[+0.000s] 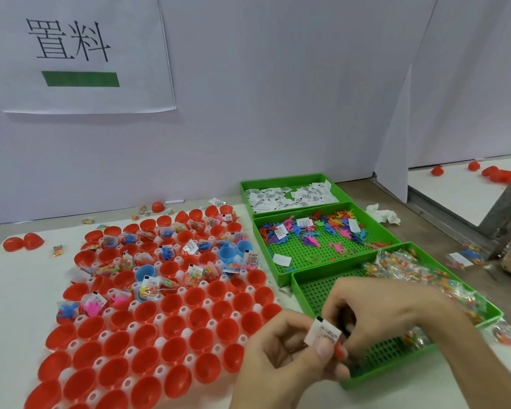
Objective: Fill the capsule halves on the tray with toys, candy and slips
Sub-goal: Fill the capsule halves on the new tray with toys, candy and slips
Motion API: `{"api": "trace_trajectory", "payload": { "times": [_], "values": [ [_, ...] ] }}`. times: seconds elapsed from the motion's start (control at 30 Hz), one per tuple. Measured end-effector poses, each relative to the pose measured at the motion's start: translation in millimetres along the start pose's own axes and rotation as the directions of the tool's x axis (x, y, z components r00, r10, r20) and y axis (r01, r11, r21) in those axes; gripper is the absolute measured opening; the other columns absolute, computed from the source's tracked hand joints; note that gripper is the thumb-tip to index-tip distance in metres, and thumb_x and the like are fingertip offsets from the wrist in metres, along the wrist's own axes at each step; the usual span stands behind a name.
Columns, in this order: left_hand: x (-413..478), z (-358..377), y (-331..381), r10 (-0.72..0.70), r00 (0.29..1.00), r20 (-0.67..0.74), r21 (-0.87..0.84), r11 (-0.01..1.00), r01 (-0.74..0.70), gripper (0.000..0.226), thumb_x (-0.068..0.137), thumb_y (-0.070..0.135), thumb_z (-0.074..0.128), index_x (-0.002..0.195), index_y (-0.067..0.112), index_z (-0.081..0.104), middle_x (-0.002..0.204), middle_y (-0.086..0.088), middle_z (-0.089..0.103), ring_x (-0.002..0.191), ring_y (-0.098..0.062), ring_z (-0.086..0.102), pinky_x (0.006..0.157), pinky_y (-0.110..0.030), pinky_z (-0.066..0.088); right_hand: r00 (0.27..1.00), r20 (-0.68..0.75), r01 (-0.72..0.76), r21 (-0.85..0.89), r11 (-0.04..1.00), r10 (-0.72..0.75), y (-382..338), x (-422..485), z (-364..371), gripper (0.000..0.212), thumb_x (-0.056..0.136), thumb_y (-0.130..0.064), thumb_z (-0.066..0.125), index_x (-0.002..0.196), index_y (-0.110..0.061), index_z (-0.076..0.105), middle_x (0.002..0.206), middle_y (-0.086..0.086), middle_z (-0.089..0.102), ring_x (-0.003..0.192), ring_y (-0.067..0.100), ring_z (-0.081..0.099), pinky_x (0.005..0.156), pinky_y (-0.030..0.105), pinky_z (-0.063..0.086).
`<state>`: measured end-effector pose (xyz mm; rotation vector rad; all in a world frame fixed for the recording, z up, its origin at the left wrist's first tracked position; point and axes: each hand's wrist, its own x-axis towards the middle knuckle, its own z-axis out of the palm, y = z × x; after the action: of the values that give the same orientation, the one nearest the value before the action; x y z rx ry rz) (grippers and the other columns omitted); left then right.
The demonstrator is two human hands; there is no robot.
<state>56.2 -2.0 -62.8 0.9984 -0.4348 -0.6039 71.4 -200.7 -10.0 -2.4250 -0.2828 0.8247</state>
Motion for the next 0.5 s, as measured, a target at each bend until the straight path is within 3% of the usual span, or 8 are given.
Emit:
{"api": "trace_trajectory", "payload": {
  "times": [0.13, 0.27, 0.5],
  "values": [
    [0.8, 0.0, 5.0, -0.003, 0.999, -0.046, -0.045, 0.999, 0.001, 0.016, 0.059, 0.014, 0.08, 0.072, 0.006, 0.074, 0.072, -0.026, 0.067, 0.058, -0.031, 0.065, 0.058, -0.032, 0.055, 0.993, -0.111, 0.057, 0.119, 0.991, -0.044, 4.6, -3.0, -4.3, 0.009, 0.077, -0.012, 0.079, 0.083, -0.013, 0.072, 0.074, 0.003, 0.073, 0.065, 0.008, 0.065, 0.064, 0.023, 0.051],
    [1.1, 1.6, 6.8, 0.017, 0.994, -0.106, -0.066, 0.998, -0.024, 0.005, 0.065, 0.002, 0.072, 0.07, 0.003, 0.073, 0.065, -0.025, 0.063, 0.051, -0.029, 0.062, 0.054, -0.032, 0.055, 0.93, -0.35, 0.214, 0.262, 0.941, -0.114, 8.4, -8.7, -12.0, 0.016, 0.079, -0.01, 0.084, 0.085, -0.022, 0.075, 0.077, 0.001, 0.073, 0.07, 0.014, 0.068, 0.067, 0.023, 0.053],
    [3.3, -0.6, 5.6, 0.106, 0.972, -0.208, -0.033, 0.993, -0.115, 0.033, 0.051, 0.018, 0.08, 0.077, -0.001, 0.074, 0.065, -0.025, 0.065, 0.052, -0.028, 0.061, 0.053, -0.029, 0.054, 0.775, -0.541, 0.614, 0.524, 0.59, -0.327, -3.5, -17.6, -14.7, 0.021, 0.07, -0.01, 0.089, 0.082, -0.013, 0.071, 0.075, 0.01, 0.068, 0.065, 0.015, 0.065, 0.06, 0.023, 0.054]
  ]
}}
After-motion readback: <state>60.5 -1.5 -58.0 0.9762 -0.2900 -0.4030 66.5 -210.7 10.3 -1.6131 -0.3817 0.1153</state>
